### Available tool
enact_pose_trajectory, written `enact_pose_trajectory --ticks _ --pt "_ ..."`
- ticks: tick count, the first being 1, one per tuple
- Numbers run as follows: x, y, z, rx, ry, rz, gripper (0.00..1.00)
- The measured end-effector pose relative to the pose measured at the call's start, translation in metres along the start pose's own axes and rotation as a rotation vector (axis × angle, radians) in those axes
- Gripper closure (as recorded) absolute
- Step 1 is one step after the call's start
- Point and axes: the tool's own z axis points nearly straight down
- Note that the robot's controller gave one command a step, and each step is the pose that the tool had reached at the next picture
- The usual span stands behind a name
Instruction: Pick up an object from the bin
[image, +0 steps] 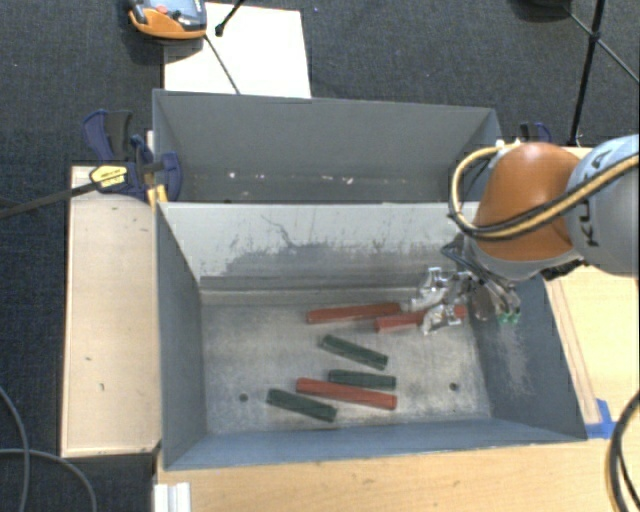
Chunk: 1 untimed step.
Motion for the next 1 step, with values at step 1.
enact_pose_trajectory --ticks 1 --pt "0.0009 0.0003 -0.0075 -0.001 0.005 0.001 1.00"
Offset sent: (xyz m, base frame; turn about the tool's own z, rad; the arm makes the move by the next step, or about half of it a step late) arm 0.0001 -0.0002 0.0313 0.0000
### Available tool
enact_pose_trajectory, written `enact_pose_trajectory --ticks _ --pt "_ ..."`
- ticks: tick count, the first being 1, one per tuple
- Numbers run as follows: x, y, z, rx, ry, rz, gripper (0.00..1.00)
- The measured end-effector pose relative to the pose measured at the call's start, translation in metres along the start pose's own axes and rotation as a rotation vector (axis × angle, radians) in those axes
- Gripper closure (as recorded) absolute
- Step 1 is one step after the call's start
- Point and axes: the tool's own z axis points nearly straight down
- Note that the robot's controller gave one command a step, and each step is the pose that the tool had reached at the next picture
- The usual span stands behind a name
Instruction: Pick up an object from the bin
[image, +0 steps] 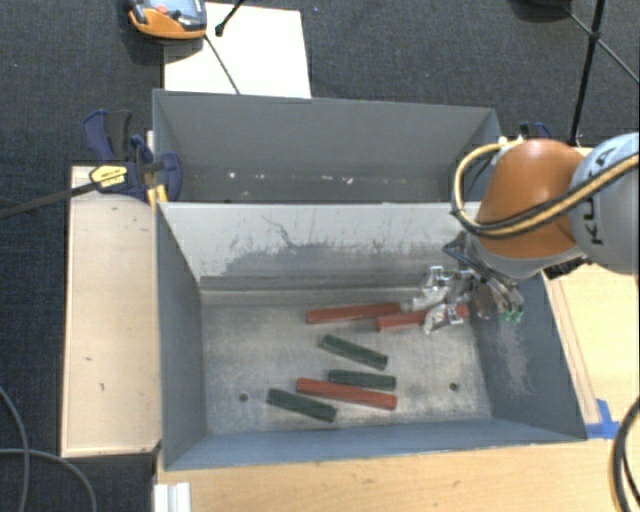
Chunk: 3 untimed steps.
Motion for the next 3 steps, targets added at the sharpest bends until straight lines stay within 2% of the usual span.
enact_pose_trajectory --ticks 3 --pt "-0.001 0.000 -0.041 0.001 -0.003 0.002 1.00"
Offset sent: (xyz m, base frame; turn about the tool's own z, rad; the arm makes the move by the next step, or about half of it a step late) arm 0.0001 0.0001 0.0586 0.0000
